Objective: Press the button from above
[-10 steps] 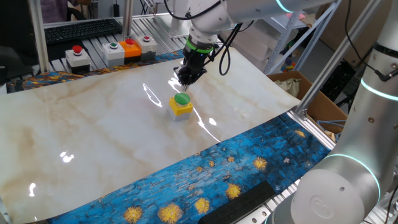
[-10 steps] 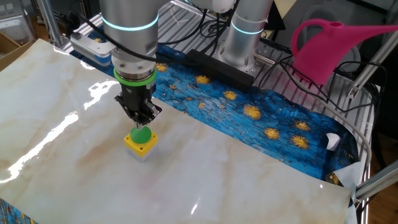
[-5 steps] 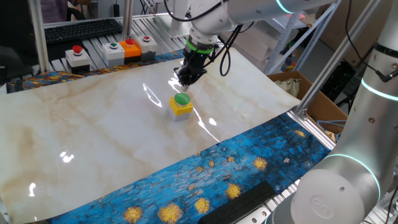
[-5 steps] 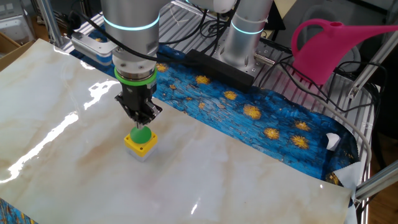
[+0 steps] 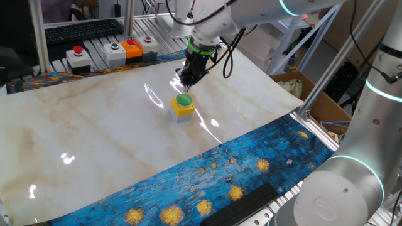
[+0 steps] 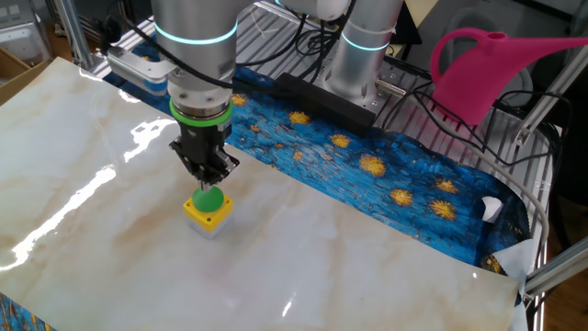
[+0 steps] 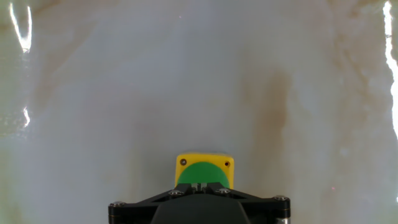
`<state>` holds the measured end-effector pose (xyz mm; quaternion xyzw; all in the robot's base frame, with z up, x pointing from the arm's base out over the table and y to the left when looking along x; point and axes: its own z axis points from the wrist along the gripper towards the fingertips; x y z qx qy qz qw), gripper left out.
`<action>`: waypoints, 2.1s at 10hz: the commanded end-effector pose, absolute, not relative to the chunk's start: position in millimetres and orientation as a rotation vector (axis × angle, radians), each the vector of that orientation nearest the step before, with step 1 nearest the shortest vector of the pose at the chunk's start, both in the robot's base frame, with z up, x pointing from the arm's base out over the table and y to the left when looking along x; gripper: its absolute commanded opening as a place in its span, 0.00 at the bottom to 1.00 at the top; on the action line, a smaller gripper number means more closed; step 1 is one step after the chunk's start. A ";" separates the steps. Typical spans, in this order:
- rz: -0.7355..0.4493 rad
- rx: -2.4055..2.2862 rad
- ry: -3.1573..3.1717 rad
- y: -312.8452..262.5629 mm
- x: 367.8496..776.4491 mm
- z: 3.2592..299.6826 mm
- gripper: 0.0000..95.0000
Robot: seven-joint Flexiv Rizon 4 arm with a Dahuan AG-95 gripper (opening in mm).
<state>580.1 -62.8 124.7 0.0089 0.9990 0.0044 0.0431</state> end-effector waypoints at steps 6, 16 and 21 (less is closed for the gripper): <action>-0.278 0.052 3.042 -56.1 578.2 125.4 0.00; -0.274 0.097 3.040 -55.9 578.2 123.9 0.00; -0.245 0.089 3.036 -55.8 578.3 123.3 0.00</action>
